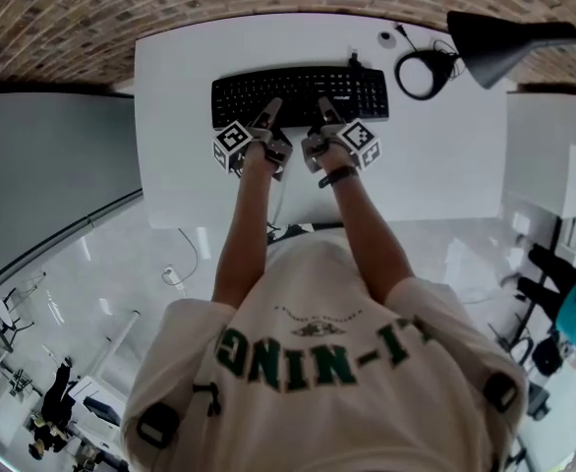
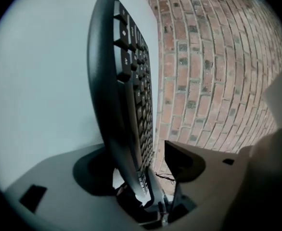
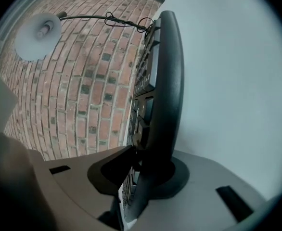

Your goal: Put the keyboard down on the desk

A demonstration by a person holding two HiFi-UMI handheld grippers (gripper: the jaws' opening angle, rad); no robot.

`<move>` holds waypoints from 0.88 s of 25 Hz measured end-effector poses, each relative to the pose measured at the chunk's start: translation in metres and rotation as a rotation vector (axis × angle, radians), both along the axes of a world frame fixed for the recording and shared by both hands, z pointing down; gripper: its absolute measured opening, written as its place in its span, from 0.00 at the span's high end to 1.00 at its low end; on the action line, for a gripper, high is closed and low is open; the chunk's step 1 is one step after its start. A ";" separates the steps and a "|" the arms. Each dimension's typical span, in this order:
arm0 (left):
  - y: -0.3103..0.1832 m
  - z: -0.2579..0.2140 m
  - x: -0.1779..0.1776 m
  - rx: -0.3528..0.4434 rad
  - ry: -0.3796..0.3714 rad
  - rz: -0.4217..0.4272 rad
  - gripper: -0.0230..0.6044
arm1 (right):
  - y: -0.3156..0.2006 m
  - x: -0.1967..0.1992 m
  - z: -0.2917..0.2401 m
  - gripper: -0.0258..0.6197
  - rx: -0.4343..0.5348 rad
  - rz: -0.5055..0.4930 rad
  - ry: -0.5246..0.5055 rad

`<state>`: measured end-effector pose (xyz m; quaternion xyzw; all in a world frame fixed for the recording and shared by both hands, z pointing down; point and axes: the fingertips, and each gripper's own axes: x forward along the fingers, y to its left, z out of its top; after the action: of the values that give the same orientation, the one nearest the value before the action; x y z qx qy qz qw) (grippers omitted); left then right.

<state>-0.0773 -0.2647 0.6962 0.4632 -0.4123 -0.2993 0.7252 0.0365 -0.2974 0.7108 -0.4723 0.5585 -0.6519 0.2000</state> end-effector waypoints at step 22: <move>0.050 0.000 -0.012 -0.104 -0.013 0.040 0.47 | 0.053 0.010 0.030 0.53 -0.351 -0.362 0.365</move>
<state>-0.0890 -0.2148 0.6966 0.4350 -0.4228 -0.2597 0.7513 0.0464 -0.2445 0.7413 -0.5017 0.5391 -0.6679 -0.1078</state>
